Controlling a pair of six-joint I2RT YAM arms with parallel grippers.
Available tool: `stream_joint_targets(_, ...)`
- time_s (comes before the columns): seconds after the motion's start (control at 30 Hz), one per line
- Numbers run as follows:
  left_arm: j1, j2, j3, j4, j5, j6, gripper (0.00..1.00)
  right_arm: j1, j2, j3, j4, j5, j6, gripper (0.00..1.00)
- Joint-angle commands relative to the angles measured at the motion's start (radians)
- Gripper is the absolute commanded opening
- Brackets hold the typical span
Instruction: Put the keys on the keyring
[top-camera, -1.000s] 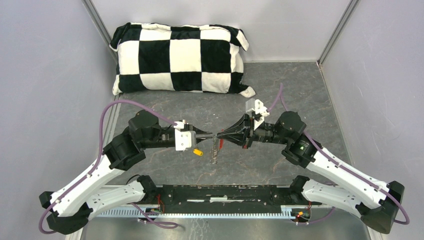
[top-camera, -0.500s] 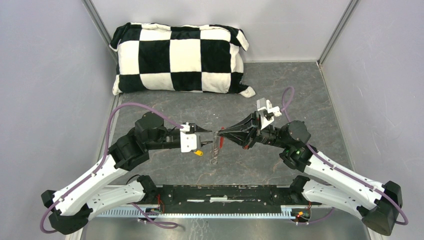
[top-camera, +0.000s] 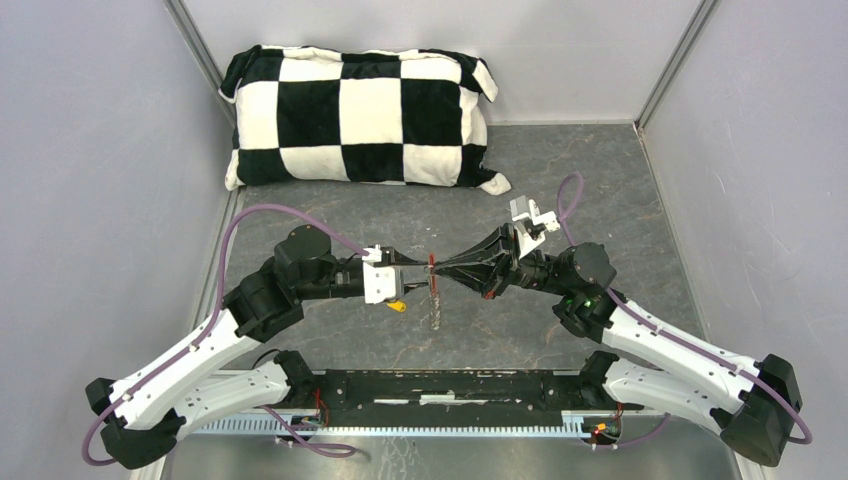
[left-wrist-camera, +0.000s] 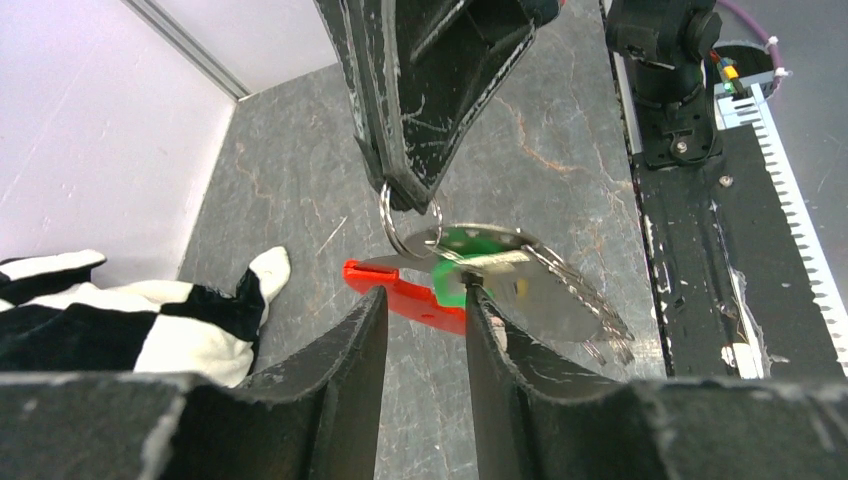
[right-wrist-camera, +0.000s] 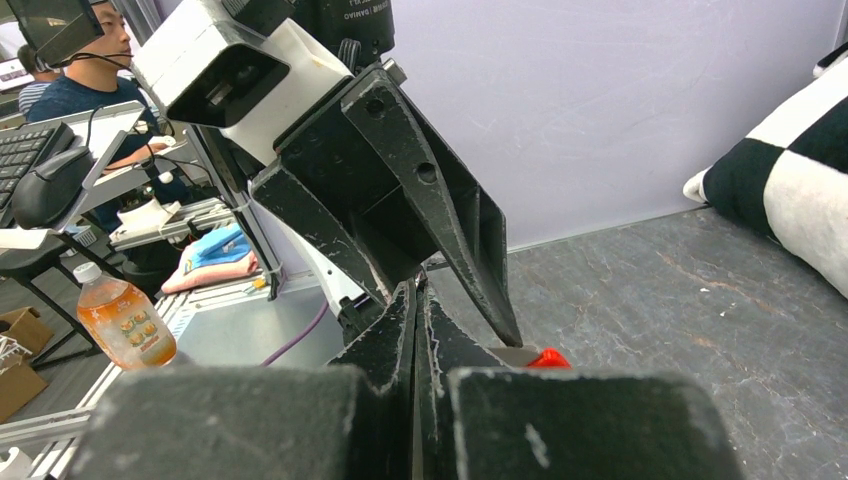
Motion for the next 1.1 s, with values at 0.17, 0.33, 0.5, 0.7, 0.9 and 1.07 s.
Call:
stream_joint_targets(0.17,-0.005,0.001,0.011,0.069,0.054,-0.053,0.29,-0.003,0.002,0.018,0.019,-0.004,-0.021,0.0)
stream_joint_targets(0.33,-0.004,0.0,0.014,0.067,0.046,-0.034,0.2,-0.003,-0.008,0.025,-0.046,0.009,-0.069,0.0)
stream_joint_targets(0.5,-0.005,0.005,0.018,0.063,0.047,-0.02,0.18,-0.001,-0.005,0.036,-0.086,0.009,-0.098,0.0)
stream_joint_targets(0.7,-0.004,0.007,0.018,0.039,0.055,-0.01,0.2,0.003,-0.013,0.049,-0.111,0.021,-0.122,0.0)
stream_joint_targets(0.9,-0.004,-0.014,-0.008,-0.018,0.065,0.044,0.33,0.003,-0.034,0.045,-0.082,0.066,-0.108,0.0)
stream_joint_targets(1.07,-0.005,-0.031,-0.012,-0.006,0.018,0.107,0.34,0.003,-0.054,-0.046,0.061,0.103,-0.022,0.0)
